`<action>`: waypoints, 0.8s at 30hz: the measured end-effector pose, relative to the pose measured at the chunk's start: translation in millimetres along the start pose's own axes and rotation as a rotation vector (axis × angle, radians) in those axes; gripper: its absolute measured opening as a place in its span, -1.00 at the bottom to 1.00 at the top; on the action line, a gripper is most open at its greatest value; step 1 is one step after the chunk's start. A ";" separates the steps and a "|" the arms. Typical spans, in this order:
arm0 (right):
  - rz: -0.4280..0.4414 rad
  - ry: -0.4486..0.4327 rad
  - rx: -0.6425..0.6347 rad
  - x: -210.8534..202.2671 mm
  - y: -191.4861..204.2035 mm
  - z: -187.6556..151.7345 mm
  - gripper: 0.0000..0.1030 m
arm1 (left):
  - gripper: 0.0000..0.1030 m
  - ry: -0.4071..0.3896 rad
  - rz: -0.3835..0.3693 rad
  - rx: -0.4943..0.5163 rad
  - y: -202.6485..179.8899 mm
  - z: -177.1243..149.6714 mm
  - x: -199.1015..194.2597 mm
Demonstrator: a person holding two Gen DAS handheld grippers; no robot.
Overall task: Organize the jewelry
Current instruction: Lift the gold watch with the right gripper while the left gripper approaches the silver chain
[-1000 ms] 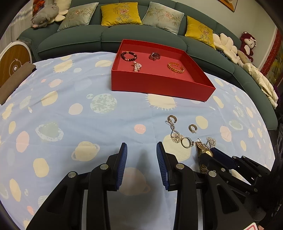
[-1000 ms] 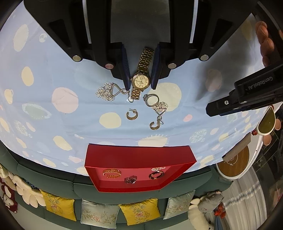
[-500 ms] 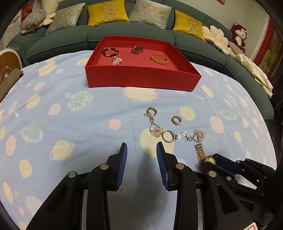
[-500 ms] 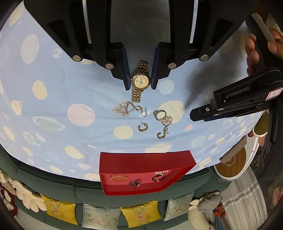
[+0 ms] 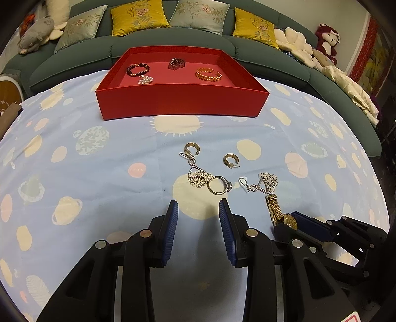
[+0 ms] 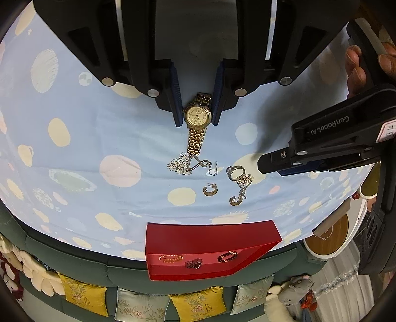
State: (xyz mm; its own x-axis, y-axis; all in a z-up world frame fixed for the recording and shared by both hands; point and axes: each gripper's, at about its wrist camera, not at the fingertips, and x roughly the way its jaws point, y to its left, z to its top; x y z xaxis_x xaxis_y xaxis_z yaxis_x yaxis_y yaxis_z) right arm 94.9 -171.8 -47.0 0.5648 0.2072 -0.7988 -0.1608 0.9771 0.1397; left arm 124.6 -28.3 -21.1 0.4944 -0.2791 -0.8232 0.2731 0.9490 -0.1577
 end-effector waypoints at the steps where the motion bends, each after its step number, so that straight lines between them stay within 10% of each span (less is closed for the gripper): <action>1: 0.003 -0.006 0.007 -1.6 -1.2 0.6 -0.57 | -0.37 -0.002 -0.006 0.001 -0.8 0.2 0.0; 15: 0.004 -0.061 0.048 -22.3 -17.2 9.3 -0.57 | -0.37 -0.027 -0.061 0.012 -18.6 6.5 21.9; 24: 0.004 -0.074 0.065 -27.6 -22.6 10.4 -0.57 | -0.90 -0.049 -0.051 0.060 -26.8 4.5 25.2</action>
State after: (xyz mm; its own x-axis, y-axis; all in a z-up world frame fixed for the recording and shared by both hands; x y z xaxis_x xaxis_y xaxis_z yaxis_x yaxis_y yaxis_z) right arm 91.4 -199.1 -22.1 0.6228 0.2122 -0.7531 -0.1116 0.9768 0.1829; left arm 133.4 -61.5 -35.2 0.5178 -0.3349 -0.7872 0.3470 0.9233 -0.1645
